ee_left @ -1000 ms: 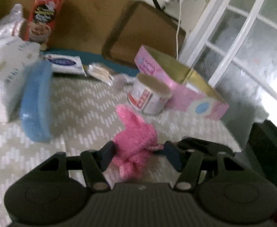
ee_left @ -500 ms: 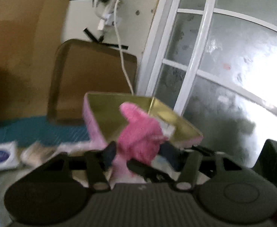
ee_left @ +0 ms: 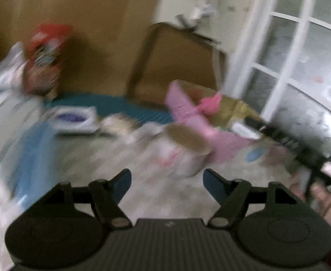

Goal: Organize soft objects

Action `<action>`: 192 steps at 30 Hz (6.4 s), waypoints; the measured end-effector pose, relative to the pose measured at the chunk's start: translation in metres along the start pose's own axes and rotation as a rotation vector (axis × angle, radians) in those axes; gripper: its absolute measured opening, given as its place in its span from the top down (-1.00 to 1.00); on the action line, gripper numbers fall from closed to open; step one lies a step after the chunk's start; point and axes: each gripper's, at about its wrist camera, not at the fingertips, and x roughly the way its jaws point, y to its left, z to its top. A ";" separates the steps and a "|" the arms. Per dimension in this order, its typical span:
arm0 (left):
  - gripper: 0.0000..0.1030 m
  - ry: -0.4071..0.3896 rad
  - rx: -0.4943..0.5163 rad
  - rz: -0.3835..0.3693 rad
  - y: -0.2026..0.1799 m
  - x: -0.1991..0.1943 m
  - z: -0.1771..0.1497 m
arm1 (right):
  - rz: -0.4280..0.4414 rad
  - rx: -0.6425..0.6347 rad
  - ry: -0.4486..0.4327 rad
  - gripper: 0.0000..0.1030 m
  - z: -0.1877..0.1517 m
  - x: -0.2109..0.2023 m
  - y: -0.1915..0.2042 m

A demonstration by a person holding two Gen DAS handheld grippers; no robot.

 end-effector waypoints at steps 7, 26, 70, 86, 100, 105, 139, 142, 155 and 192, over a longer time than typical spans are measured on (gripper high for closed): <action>-0.37 -0.005 -0.144 0.071 0.054 -0.024 -0.026 | 0.263 -0.260 0.220 -0.11 0.027 0.077 0.084; -0.40 -0.071 -0.219 -0.001 0.096 -0.073 -0.053 | 0.228 -0.451 0.862 0.06 0.023 0.238 0.142; -0.80 0.016 0.181 -0.222 -0.109 0.068 0.067 | -0.053 -0.098 0.020 -0.01 0.005 -0.017 -0.030; -0.80 -0.008 0.206 -0.125 -0.132 0.087 0.037 | -0.243 0.186 -0.043 -0.50 -0.035 -0.071 -0.059; -0.78 0.074 0.247 -0.004 -0.118 0.038 0.016 | -0.211 0.236 0.040 -0.50 -0.018 -0.073 -0.023; -0.78 0.097 0.207 0.053 -0.089 0.027 0.013 | -0.173 0.264 0.045 -0.50 -0.010 -0.067 -0.009; -0.71 -0.019 -0.223 0.423 0.141 -0.135 -0.079 | 0.347 -0.060 0.469 0.16 -0.067 0.091 0.220; -0.71 -0.019 -0.201 0.402 0.136 -0.133 -0.077 | 0.366 0.144 0.503 0.28 -0.058 0.088 0.183; -0.72 0.047 -0.109 0.185 0.095 -0.083 -0.040 | 0.049 0.181 0.369 -0.19 -0.039 -0.042 0.043; -0.69 0.282 0.037 -0.101 -0.031 0.057 0.003 | -0.184 -0.116 0.270 -0.38 -0.073 -0.098 -0.017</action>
